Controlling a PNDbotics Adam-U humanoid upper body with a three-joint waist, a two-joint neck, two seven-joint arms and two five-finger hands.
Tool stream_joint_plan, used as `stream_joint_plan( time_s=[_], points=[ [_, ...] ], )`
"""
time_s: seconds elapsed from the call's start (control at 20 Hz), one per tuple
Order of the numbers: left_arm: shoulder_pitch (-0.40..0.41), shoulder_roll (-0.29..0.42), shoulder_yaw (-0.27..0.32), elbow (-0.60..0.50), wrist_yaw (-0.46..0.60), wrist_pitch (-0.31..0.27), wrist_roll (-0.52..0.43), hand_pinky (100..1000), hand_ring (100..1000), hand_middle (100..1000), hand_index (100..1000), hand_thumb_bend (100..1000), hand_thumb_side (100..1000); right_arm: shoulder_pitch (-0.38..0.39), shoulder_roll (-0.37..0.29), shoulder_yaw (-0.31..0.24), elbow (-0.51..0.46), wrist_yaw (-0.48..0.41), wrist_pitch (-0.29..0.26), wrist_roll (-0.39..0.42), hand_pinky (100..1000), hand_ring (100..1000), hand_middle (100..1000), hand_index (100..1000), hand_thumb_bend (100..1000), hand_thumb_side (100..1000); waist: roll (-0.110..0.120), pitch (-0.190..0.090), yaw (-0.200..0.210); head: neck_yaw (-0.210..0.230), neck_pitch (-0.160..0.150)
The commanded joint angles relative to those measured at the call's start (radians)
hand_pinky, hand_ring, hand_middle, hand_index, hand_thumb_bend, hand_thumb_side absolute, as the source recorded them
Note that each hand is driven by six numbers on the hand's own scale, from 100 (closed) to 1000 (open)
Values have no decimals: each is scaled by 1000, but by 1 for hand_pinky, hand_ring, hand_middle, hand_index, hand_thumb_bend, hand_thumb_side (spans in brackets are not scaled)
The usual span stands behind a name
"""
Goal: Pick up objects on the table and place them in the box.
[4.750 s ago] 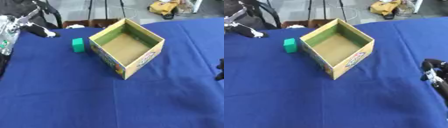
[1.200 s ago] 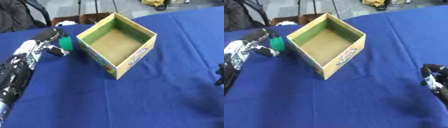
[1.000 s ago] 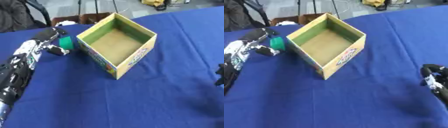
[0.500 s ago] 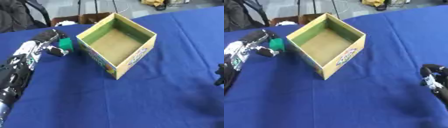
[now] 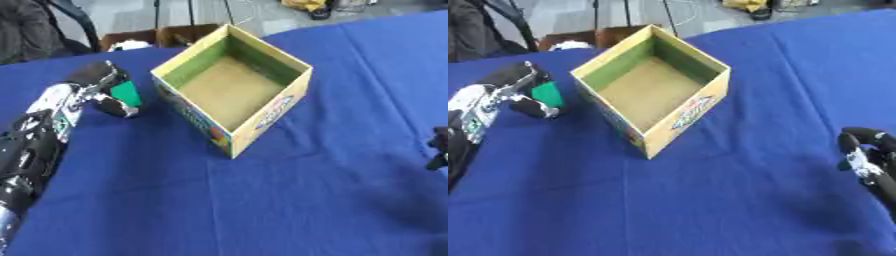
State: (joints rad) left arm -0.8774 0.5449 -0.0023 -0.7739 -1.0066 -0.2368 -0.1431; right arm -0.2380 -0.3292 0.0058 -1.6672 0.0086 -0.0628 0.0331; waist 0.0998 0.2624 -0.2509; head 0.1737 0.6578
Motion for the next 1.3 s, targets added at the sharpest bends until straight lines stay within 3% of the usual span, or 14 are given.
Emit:
stream_joint_plan(
  time_s=[0.05,0.35,0.6,0.95,1.3],
  points=[
    [-16,40,7,-48,38,1,3,443,337,261,446,421,369,-6,-19,-11,-16,3,-2,-1,486,436,568,749,341,608,-9,-28,6,-5,-1],
    [-20,65,5,-172,166,12,-34,446,332,251,429,394,373,0,-19,-12,-12,0,-2,-2,486,436,568,749,338,610,-12,-49,16,-9,4],
    [-63,38,-32,-254,233,12,-73,457,341,261,439,395,352,1,-19,-9,-10,-2,-3,1,487,437,569,749,336,612,-17,-62,14,-3,4],
    [-132,-75,-79,-189,100,-19,-93,480,365,279,463,416,355,-7,-15,1,-9,-6,-5,11,487,437,568,749,340,612,-21,-63,-17,19,-7],
    [-150,-152,-101,-136,-6,-70,-77,499,387,308,493,439,361,-16,-11,9,-9,-6,-6,23,488,437,568,749,343,610,-19,-53,-40,37,-11]
  ],
)
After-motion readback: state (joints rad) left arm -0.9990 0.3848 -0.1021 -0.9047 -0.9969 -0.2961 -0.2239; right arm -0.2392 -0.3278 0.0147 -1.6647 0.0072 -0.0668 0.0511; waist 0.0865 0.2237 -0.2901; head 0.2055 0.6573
